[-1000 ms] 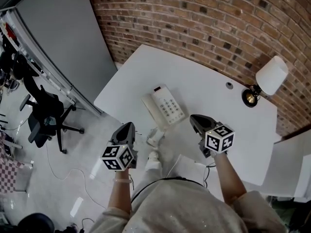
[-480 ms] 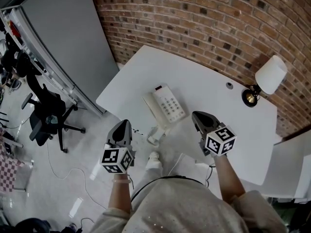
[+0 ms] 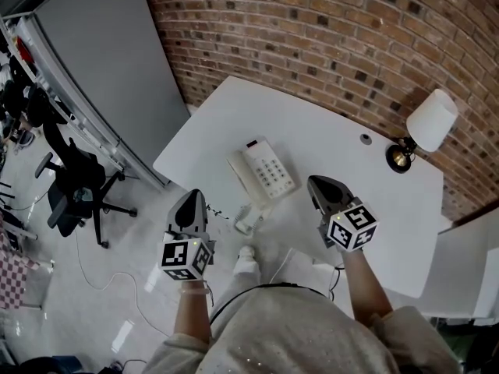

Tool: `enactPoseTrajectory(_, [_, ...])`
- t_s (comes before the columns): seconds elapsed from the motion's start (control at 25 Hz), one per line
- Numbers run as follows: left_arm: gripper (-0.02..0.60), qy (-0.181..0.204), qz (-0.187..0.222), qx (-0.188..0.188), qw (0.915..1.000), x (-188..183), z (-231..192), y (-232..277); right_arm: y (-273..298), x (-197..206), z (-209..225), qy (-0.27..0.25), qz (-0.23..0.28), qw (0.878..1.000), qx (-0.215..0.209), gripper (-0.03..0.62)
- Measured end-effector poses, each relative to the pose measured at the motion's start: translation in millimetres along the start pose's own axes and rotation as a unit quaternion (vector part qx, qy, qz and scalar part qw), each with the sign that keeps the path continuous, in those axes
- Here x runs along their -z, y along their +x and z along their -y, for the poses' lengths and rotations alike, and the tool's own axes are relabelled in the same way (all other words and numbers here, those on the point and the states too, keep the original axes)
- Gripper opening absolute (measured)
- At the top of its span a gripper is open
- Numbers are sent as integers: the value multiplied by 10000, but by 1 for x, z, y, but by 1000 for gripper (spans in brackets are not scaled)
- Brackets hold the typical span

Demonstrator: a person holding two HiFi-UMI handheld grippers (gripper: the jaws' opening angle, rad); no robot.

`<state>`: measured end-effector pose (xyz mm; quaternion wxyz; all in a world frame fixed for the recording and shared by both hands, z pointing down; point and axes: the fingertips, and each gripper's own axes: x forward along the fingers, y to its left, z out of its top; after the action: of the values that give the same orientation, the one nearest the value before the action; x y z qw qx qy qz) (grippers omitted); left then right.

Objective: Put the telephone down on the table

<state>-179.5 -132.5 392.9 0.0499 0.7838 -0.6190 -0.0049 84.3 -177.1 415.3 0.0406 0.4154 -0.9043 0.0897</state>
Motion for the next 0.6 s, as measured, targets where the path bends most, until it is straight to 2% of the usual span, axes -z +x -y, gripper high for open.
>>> enactPoseTrajectory(0.6, [6, -7, 49, -111, 9999, -2, -3, -6, -1, -4, -3, -149, 62, 9999, -10, 5])
